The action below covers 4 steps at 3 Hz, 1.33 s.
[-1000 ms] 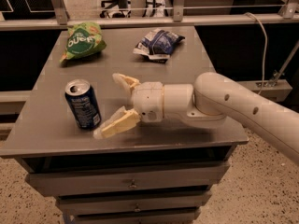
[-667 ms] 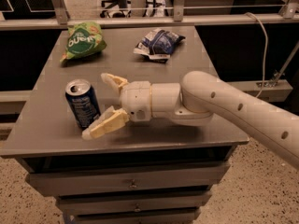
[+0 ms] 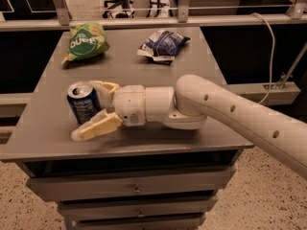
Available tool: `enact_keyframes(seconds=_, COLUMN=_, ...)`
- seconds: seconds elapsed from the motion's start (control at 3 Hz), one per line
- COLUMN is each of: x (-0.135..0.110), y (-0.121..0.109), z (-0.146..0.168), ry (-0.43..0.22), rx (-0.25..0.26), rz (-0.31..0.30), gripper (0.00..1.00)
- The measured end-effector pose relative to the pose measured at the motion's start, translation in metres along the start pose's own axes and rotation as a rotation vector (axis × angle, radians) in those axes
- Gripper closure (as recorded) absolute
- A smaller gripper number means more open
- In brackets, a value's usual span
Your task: Move pepsi can near green rice chip bag
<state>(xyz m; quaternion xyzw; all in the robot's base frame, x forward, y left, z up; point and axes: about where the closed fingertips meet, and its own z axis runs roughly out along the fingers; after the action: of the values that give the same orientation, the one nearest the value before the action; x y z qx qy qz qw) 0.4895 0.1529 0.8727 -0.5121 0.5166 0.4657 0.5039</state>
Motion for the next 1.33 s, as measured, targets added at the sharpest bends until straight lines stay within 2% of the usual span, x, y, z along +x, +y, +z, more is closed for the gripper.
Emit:
enact_keyframes(seconds=0.67, x=0.001, y=-0.001, z=0.007, ry=-0.025, rx=-0.027, rz=0.015, gripper=0.62)
enact_keyframes(seconds=1.0, x=-0.008, y=-0.019, z=-0.007, ry=-0.021, rx=0.078, rz=0.013, gripper=0.93)
enact_keyframes(seconds=1.33, x=-0.016, y=-0.047, z=-0.031, ry=0.002, rx=0.228, rz=-0.002, gripper=1.0)
